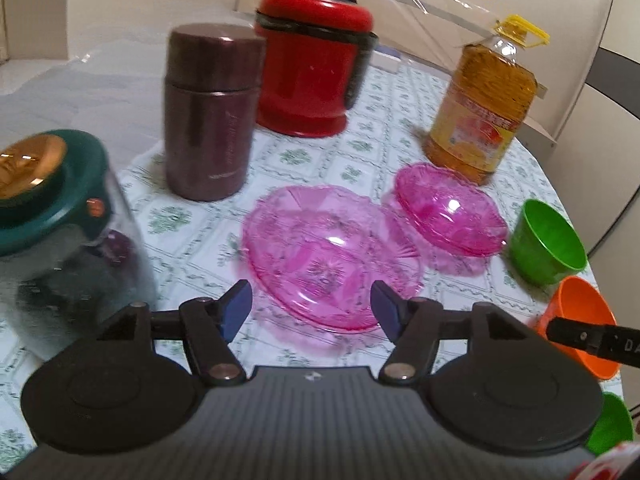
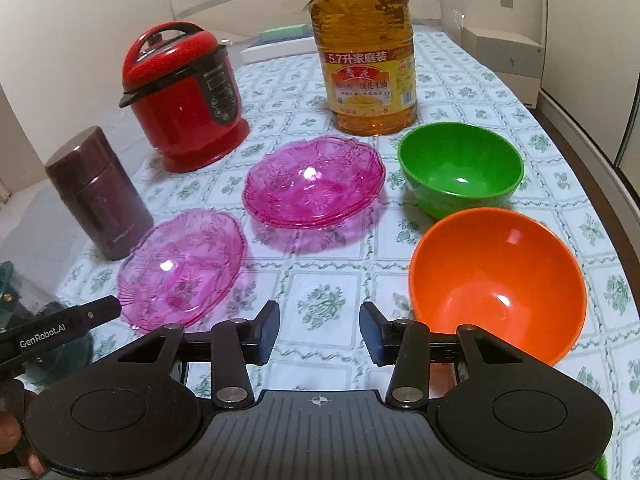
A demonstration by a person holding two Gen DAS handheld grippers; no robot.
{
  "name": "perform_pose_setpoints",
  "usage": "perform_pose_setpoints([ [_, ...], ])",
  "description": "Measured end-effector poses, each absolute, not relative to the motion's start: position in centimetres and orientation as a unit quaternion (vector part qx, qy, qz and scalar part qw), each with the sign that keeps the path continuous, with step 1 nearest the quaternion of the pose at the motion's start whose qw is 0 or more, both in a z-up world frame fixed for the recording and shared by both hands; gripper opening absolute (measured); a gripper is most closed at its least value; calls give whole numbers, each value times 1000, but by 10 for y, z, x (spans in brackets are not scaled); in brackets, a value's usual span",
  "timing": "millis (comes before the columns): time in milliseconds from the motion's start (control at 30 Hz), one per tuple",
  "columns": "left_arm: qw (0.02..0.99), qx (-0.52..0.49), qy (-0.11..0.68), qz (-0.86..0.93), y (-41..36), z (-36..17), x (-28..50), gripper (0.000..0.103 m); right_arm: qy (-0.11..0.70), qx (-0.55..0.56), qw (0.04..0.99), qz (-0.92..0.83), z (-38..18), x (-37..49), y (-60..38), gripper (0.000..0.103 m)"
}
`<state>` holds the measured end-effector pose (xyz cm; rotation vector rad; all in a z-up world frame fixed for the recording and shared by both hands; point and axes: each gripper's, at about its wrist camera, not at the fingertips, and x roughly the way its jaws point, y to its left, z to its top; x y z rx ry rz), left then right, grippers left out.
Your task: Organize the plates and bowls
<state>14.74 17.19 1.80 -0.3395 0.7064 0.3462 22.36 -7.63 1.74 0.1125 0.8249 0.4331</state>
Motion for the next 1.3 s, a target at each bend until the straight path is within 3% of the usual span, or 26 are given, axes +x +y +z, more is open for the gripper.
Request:
perform_pose_setpoints([
  [733,887,-239,316,236,199,-41,159,59,410,81,868,269,-16,259,-27,45],
  [1100,895,-227,301,239,201,-61,174,30,420,64,861,281,-44,300,12,44],
  [1133,895,-228,300,241,202,-62,175,27,423,67,858,284,-47,303,14,42],
  [1200,896,-230,298,237,204,-63,175,21,431,68,853,288,-53,307,17,28],
  [1300,898,-226,299,232,205,-63,177,17,430,66,851,293,-56,308,20,20],
])
